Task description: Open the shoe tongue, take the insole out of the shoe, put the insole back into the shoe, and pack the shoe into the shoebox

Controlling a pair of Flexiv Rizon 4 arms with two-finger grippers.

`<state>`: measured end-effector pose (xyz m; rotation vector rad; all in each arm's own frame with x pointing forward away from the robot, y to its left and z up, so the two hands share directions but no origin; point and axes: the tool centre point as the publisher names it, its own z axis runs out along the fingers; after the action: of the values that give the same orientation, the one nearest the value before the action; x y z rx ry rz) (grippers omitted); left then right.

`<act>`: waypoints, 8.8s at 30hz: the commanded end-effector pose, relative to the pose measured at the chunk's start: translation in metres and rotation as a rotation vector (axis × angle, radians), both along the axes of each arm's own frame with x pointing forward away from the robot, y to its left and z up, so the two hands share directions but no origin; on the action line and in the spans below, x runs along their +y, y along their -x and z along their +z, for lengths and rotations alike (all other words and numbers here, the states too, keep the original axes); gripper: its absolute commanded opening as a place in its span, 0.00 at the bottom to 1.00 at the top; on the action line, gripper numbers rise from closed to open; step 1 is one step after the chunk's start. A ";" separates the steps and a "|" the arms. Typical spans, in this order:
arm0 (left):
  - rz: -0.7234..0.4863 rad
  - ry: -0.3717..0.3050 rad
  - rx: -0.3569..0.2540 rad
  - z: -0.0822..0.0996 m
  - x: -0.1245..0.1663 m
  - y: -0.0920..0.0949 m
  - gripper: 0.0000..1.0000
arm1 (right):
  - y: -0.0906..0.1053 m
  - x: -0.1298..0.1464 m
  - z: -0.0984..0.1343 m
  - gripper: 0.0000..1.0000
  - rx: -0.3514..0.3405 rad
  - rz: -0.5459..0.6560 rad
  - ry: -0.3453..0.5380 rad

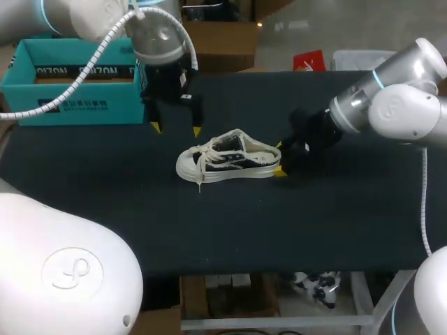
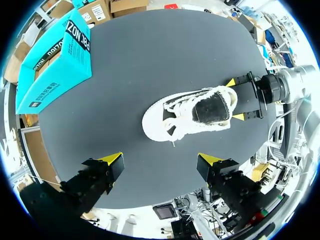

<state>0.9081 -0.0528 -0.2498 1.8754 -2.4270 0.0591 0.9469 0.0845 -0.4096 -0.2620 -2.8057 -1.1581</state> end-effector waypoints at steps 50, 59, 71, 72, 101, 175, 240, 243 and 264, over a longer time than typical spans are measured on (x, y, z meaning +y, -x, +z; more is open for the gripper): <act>0.012 -0.009 0.040 -0.024 -0.034 -0.010 1.00 | -0.014 0.044 -0.022 1.00 -0.102 0.097 -0.246; 0.023 -0.023 0.048 -0.020 -0.055 -0.005 1.00 | -0.016 0.044 -0.026 0.00 -0.104 0.094 -0.246; 0.094 -0.118 0.091 -0.022 -0.103 -0.020 0.89 | -0.015 0.044 -0.030 0.00 -0.100 0.073 -0.220; 0.112 -0.128 0.089 -0.024 -0.106 -0.022 0.89 | -0.015 0.044 -0.030 0.00 -0.100 0.073 -0.220; 0.239 -0.304 0.132 -0.062 -0.136 -0.035 0.29 | -0.015 0.044 -0.030 0.00 -0.100 0.073 -0.220; -0.755 0.261 -0.108 0.049 -0.056 0.012 0.00 | -0.015 0.044 -0.030 0.00 -0.100 0.073 -0.220; -1.299 0.118 -0.077 -0.071 -0.122 -0.021 0.00 | -0.015 0.044 -0.030 0.00 -0.100 0.073 -0.220; -1.317 0.131 -0.070 -0.080 -0.121 -0.023 0.00 | -0.015 0.044 -0.030 0.00 -0.100 0.073 -0.220; -1.329 0.117 -0.047 -0.135 -0.113 -0.005 0.00 | -0.015 0.044 -0.030 0.00 -0.100 0.073 -0.220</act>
<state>0.9250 -0.1675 -0.3797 -0.0330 -2.9985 0.1328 0.9602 0.1277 -0.4321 -0.0860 -2.7131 -1.4822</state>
